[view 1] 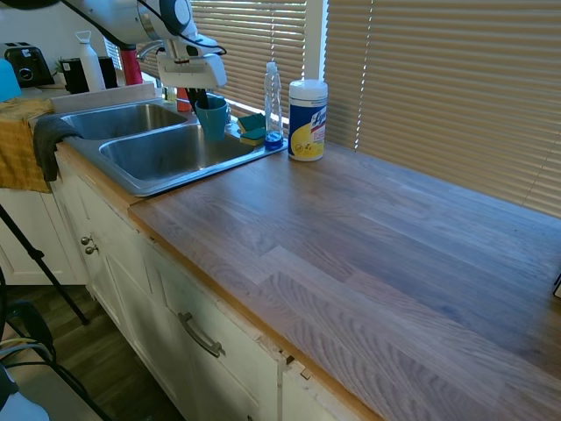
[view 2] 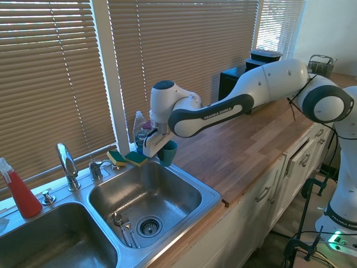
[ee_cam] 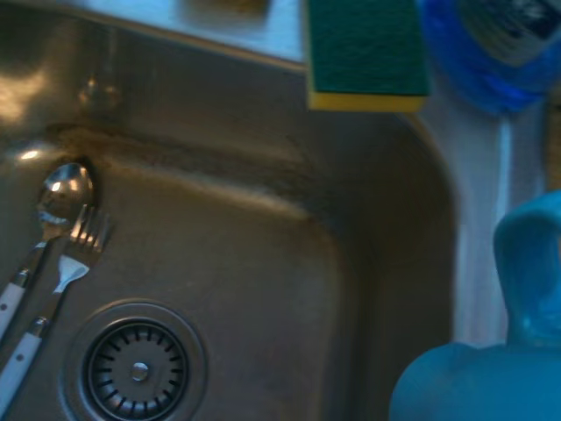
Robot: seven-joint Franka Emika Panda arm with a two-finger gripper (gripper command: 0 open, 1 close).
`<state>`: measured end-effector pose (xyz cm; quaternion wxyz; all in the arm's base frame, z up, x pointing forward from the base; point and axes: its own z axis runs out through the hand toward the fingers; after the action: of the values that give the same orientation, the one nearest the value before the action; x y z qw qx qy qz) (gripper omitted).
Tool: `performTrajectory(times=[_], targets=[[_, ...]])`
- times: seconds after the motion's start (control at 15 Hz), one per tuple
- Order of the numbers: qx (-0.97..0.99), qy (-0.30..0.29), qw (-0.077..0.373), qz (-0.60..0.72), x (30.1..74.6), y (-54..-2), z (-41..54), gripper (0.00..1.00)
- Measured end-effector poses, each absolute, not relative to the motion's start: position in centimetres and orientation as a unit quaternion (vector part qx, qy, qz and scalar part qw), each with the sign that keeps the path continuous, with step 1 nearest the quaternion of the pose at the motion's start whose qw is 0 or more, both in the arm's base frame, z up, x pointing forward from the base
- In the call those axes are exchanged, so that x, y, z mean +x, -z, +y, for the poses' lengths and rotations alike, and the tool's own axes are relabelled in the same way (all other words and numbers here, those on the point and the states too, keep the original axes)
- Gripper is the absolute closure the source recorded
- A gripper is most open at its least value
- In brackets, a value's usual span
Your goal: Put the mug in the sink
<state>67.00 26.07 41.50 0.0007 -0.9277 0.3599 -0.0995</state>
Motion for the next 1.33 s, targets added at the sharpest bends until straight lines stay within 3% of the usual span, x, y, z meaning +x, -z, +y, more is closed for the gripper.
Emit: performTrajectory(times=[0.8, 1.2, 1.27, 1.33], targets=[[-0.939, 0.023, -0.040, 0.341, 72.2, -22.4, 30.9, 1.00], [-0.939, 0.009, -0.046, 0.341, 72.8, -19.1, 30.9, 1.00], [-0.938, 0.007, -0.048, 0.342, 72.8, -18.8, 30.8, 0.00], [-0.938, 0.004, -0.050, 0.342, 72.9, -18.6, 30.6, 0.00]])
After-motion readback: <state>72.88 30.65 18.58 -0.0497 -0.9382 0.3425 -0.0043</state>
